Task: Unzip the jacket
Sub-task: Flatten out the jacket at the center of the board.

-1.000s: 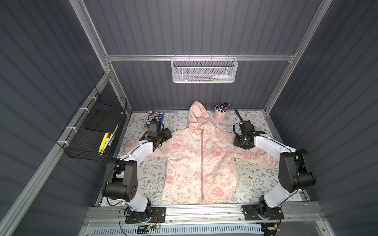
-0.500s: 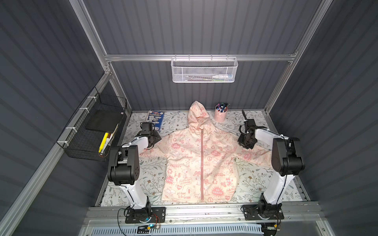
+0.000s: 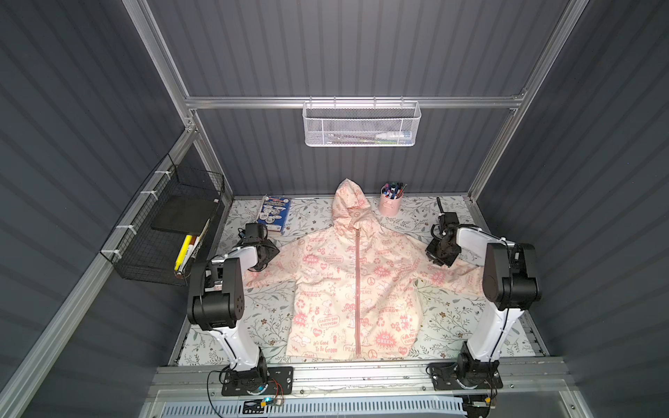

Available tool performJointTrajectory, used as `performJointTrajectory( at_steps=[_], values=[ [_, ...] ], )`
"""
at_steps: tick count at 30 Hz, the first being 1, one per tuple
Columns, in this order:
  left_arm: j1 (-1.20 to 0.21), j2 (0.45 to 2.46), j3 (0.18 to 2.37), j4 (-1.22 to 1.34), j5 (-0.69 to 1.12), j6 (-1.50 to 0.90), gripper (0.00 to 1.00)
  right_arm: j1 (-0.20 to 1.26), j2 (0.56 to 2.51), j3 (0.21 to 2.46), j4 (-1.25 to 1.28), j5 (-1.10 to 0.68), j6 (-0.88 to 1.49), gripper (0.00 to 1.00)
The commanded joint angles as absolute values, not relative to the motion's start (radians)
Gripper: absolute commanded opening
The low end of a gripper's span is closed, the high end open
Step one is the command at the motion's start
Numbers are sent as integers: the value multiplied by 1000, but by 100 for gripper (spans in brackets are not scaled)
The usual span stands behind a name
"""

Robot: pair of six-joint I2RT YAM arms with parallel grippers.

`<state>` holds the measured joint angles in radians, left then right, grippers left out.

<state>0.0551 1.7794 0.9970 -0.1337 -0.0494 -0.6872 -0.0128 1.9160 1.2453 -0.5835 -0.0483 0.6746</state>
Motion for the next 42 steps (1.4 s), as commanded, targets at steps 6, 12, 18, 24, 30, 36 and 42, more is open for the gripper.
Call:
performJointTrajectory(
  at_steps=[6, 12, 18, 24, 30, 36, 42],
  values=[
    [71, 1741, 841, -127, 48, -836, 66, -82, 1890, 1166, -609, -29, 718, 18],
    [70, 1693, 778, -110, 56, -830, 65, -179, 1813, 1090, -594, -3, 738, 15],
    [70, 1625, 833, -134, 10, -786, 67, -221, 1756, 1058, -570, 3, 677, 14],
    [55, 1579, 862, -40, 87, -590, 68, -136, 1636, 1011, -430, -122, 522, 14],
    [-45, 1674, 954, 19, 202, -485, 65, -104, 1694, 1044, -518, -84, 571, 13],
    [-62, 1790, 1007, 1, 207, -489, 60, -124, 1740, 1062, -585, 23, 619, 14],
    [-57, 1836, 992, -11, 195, -520, 58, -180, 1743, 1042, -616, 65, 654, 15]
  ],
)
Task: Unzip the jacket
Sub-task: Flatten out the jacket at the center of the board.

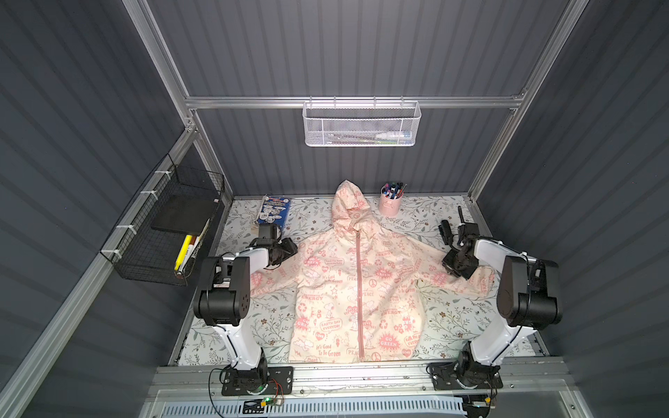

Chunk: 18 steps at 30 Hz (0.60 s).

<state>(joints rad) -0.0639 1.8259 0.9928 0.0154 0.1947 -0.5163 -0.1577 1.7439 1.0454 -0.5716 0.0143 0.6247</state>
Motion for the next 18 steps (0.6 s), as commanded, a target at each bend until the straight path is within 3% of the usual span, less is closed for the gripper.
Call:
performJointTrajectory(
  at_steps=[1, 8, 14, 18],
  values=[
    [-55, 1842, 989, -9, 196, -522, 58, -189, 1745, 1040, -614, 62, 655, 15],
    [-54, 1909, 1060, 2, 214, -477, 59, -204, 1832, 1122, -573, -86, 599, 18],
    [-37, 1980, 1239, -60, 201, -413, 64, -198, 1886, 1234, -587, -82, 587, 19],
    [-64, 1915, 1308, -80, 176, -371, 74, -160, 1773, 1218, -589, -41, 557, 35]
  ],
)
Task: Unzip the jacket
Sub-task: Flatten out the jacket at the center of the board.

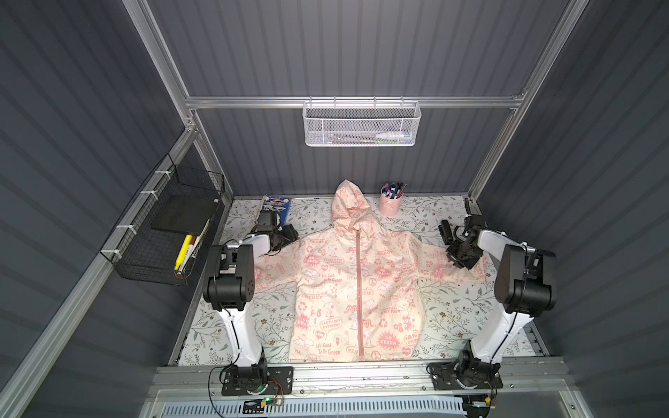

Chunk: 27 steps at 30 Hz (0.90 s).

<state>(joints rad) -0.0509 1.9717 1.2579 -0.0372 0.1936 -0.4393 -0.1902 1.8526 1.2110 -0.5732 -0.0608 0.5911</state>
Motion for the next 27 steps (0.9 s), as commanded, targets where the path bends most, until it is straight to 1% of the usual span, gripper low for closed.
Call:
performJointTrajectory(
  at_steps=[1, 4, 5, 8, 10, 14, 15, 20, 23, 27],
  values=[
    [-84, 1884, 1318, -89, 169, -354, 76, -140, 1737, 1210, -603, -35, 554, 39],
    [-172, 1805, 1329, -95, 213, -317, 76, -70, 1636, 1171, -666, -44, 557, 45],
    [-217, 1782, 1323, -90, 247, -310, 76, -48, 1609, 1153, -694, -57, 558, 47],
    [-387, 1739, 1315, -101, 285, -286, 75, -37, 1548, 1096, -738, -101, 591, 48],
    [-493, 1730, 1312, -113, 306, -288, 73, -76, 1531, 1068, -754, -159, 606, 48],
    [-684, 1749, 1340, -155, 315, -268, 67, -214, 1538, 1029, -721, -348, 645, 44],
    [-725, 1757, 1344, -169, 320, -258, 65, -239, 1543, 1025, -720, -371, 651, 44],
    [-924, 1862, 1466, -287, 334, -204, 59, -338, 1527, 991, -680, -412, 700, 44],
    [-1012, 1947, 1536, -361, 334, -175, 58, -385, 1514, 976, -667, -440, 718, 44],
    [-1105, 2051, 1628, -457, 286, -160, 57, -414, 1489, 968, -673, -432, 711, 44]
  ],
)
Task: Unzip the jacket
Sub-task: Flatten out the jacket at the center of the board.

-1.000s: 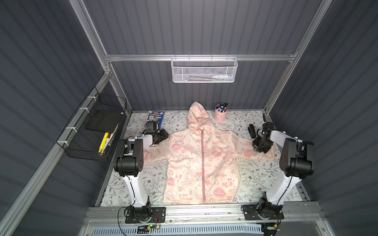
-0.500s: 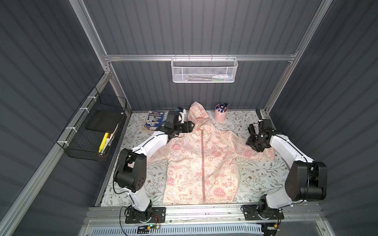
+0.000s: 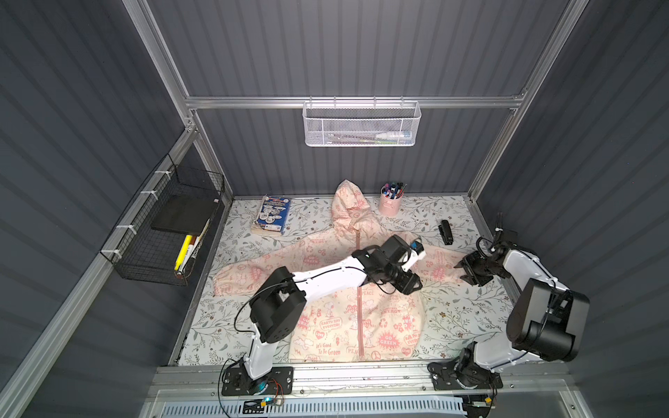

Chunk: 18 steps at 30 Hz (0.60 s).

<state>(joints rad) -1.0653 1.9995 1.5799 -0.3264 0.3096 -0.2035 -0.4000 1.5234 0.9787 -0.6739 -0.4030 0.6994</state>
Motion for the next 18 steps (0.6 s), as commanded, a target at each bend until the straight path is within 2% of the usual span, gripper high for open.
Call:
performJointTrajectory(
  at_steps=[1, 8, 18],
  values=[
    [-1121, 2070, 1641, -472, 276, -165, 57, -419, 1482, 964, -672, -432, 710, 44],
    [-1212, 2167, 1701, -528, 170, -259, 62, -439, 1465, 932, -660, -435, 706, 45],
    [-1281, 2240, 1789, -611, 67, -284, 60, -440, 1490, 905, -632, -448, 693, 45]
  ],
)
